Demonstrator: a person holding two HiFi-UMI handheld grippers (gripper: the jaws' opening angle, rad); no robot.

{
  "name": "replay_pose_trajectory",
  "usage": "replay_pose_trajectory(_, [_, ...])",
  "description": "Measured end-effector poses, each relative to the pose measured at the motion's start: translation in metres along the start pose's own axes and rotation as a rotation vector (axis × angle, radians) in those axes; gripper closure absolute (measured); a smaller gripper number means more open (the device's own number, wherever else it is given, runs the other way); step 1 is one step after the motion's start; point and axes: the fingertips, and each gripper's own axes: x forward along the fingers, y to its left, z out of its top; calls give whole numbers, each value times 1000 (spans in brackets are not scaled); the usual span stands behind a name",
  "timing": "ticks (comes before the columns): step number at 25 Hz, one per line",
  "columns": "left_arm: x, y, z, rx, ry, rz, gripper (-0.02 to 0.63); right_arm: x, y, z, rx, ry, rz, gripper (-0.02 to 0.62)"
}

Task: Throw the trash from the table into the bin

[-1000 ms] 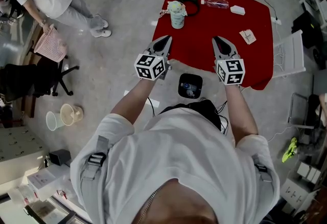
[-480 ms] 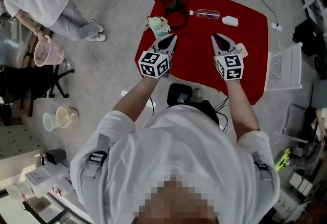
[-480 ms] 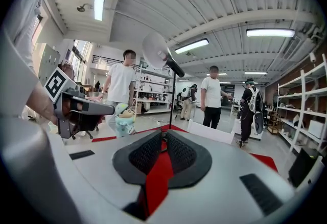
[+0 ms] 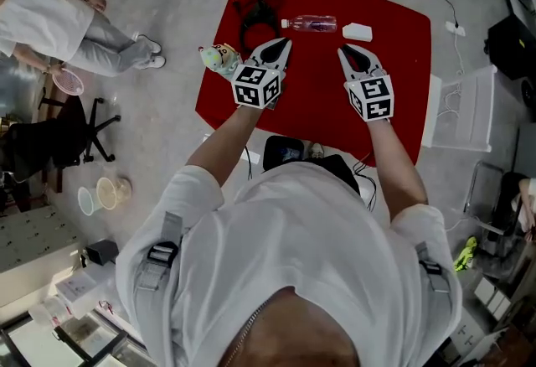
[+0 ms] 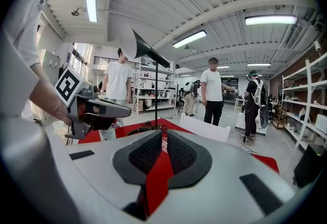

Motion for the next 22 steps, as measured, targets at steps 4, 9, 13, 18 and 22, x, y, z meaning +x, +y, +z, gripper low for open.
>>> replay_pose_trajectory(4, [39, 5, -3, 65, 61, -7, 595, 12, -21, -5, 24, 2, 20, 558])
replay_pose_trajectory(9, [78, 9, -22, 147, 159, -48, 592, 26, -40, -15, 57, 11, 35, 559])
replay_pose_trajectory(13, [107, 20, -45, 229, 260, -68, 482, 37, -52, -23, 85, 17, 46, 560])
replay_pose_trajectory(18, [138, 29, -69, 380, 370, -108, 381, 41, -63, -33, 118, 20, 59, 560])
replay_pose_trajectory(22, [160, 33, -95, 503, 451, -157, 315, 43, -74, -44, 145, 23, 60, 560])
